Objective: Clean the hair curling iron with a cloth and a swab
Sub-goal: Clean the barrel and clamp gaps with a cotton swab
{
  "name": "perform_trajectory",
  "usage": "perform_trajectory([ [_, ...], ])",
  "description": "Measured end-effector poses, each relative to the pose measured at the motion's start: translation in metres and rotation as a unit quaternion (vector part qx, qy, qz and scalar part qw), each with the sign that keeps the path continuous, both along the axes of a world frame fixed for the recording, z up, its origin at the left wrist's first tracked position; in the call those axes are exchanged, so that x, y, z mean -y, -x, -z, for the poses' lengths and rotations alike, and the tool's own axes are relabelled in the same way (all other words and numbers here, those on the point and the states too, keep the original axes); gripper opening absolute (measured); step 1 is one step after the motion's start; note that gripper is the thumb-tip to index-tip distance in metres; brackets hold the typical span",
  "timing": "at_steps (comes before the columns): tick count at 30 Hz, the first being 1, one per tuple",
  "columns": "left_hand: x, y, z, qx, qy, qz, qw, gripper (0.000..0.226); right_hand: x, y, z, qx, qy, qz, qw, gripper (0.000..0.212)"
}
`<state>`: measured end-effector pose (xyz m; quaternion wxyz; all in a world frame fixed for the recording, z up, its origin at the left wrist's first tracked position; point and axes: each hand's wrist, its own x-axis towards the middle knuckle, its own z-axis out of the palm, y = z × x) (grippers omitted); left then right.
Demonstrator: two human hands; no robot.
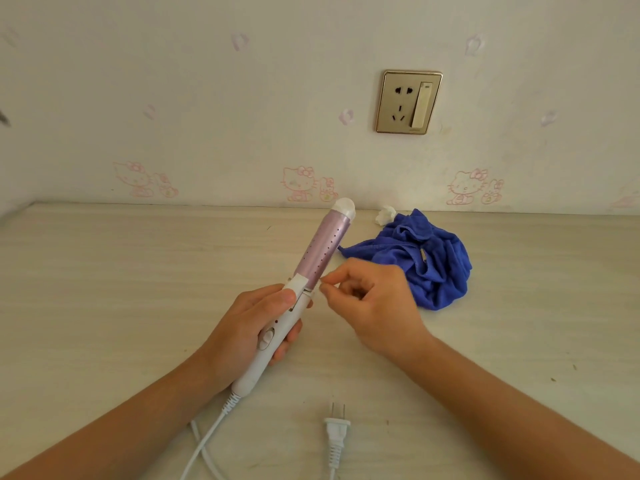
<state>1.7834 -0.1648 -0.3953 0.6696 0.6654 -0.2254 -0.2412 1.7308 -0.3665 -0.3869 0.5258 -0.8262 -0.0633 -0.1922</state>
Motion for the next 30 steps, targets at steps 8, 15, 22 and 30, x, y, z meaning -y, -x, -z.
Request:
perform_trajectory([
  [8,0.000,0.000,0.002,-0.001,-0.010,-0.003,1.000,0.055,0.022,-0.004,-0.004,0.015,-0.043,0.057,0.997,0.018],
  [15,0.001,0.000,0.001,-0.003,-0.007,0.012,1.000,0.056,0.033,-0.011,-0.012,0.033,-0.050,0.097,0.993,0.012],
  [22,-0.002,0.000,0.002,-0.010,0.007,0.008,1.000,0.057,0.005,0.003,0.005,0.001,-0.004,-0.004,1.000,0.007],
  [30,-0.002,-0.003,0.004,-0.020,0.021,0.031,0.999,0.072,0.039,-0.011,-0.012,0.019,-0.088,0.114,0.989,0.020],
])
